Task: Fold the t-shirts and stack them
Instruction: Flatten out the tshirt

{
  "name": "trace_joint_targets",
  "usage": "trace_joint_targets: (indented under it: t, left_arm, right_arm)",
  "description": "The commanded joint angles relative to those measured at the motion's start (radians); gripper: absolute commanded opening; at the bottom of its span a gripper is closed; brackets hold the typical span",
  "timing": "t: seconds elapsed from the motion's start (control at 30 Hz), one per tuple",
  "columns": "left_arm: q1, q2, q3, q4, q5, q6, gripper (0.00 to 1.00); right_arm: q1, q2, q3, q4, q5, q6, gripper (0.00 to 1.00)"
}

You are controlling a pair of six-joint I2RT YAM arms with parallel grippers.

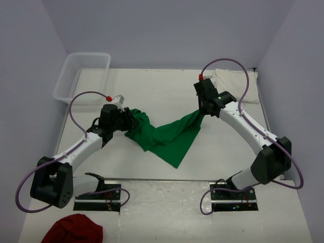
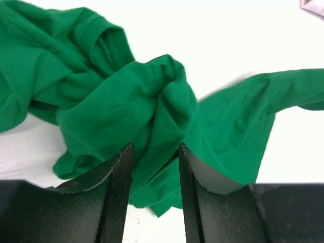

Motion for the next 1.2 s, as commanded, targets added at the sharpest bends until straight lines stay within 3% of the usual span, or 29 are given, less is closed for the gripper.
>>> trace_joint_targets:
  t: [0.0,0.37,0.83,1.17]
  left_arm:
    - [0.009,-0.033,-0.008,0.101,0.075,-0.005,0.43]
    - [0.015,0.038,-0.026,0.162,0.143,-0.004,0.45]
    - [0.021,0.075,-0.005,0.113,0.092,0.024,0.44]
    - [0.032,0.075,0.001,0.104,0.071,0.035,0.22]
  right_arm:
    - [0.001,-0.038,0.012,-0.009,0.018,-0.002,0.0]
    - [0.003,-0.049,0.018,-0.019,0.027,-0.004,0.0]
    - [0.001,-0.055,0.029,-0.019,0.011,-0.002,0.0]
    - [0.003,-0.058,0.023,-0.019,0.009,0.001,0.0]
